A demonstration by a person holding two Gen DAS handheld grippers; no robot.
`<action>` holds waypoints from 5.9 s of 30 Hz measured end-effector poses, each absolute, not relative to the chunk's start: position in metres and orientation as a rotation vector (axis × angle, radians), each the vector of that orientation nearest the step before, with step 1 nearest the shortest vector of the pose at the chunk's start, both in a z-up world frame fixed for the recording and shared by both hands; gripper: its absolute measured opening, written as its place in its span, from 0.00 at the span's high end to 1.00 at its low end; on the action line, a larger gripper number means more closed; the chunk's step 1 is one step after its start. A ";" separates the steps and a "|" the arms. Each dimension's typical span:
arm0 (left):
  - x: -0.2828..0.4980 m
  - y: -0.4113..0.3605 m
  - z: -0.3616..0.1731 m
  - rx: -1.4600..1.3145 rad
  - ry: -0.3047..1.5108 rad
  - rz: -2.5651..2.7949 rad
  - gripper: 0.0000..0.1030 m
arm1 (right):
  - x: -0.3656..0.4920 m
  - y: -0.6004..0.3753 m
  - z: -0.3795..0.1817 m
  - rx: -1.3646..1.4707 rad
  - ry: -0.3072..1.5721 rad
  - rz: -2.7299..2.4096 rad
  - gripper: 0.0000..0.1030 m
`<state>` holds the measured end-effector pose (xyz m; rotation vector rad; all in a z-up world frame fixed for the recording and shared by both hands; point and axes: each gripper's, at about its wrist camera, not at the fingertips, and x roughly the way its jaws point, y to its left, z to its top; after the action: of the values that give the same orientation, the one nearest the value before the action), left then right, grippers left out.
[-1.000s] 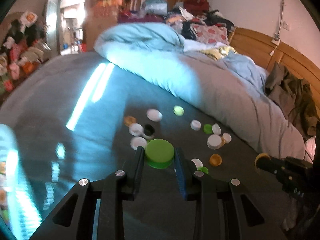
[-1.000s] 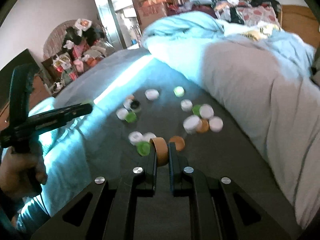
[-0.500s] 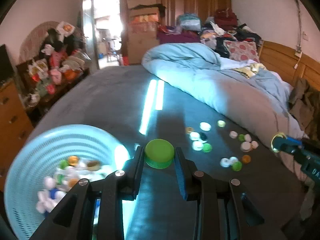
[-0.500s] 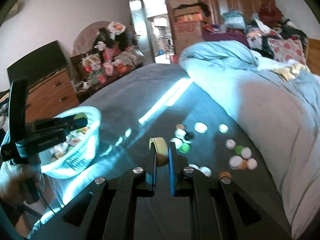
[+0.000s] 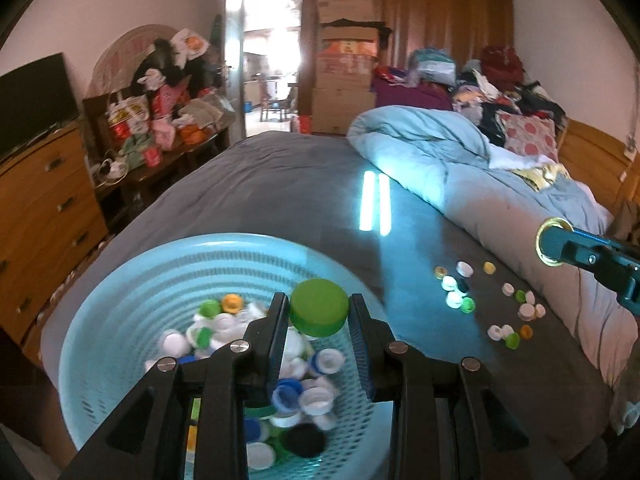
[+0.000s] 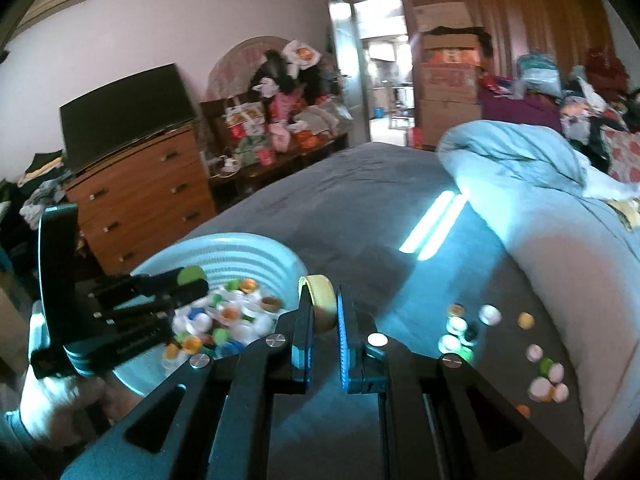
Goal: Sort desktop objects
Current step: 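Carry the green and orange caps over the basket and open both tools, then grasp a white QR-printed cap with the left tool while the right tool grasps an orange cap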
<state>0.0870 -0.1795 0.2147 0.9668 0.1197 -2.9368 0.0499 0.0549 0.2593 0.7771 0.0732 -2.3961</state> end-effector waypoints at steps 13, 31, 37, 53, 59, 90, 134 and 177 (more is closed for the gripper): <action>0.092 -0.216 0.209 0.962 0.206 -2.902 0.69 | 0.044 -0.037 0.257 0.796 0.166 -2.255 0.92; 0.077 -0.248 0.182 1.069 0.289 -2.843 0.69 | 0.040 -0.072 0.247 0.858 0.236 -2.200 0.92; 0.074 -0.253 0.175 1.088 0.305 -2.824 0.68 | 0.036 -0.076 0.242 0.873 0.241 -2.188 0.91; 0.081 -0.260 0.183 1.043 0.334 -2.793 0.00 | 0.046 -0.060 0.260 0.815 0.176 -2.194 0.71; 0.084 -0.239 0.194 1.034 0.286 -2.854 0.00 | 0.057 -0.016 0.255 0.797 0.100 -2.263 0.70; -0.061 0.109 0.014 1.756 -0.236 -3.159 0.10 | 0.145 0.355 0.037 1.312 -0.241 -2.741 0.50; -0.091 0.113 0.008 1.639 -0.262 -3.196 0.69 | 0.140 0.339 0.032 1.200 -0.095 -2.793 0.43; -0.071 0.082 0.005 1.567 -0.065 -3.211 0.67 | -0.015 0.309 0.039 1.265 0.023 -2.685 0.75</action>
<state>-0.0707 0.0821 0.0049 1.5675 -0.0649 -3.2111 -0.0145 0.3089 0.0386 1.2652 0.0225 -2.6846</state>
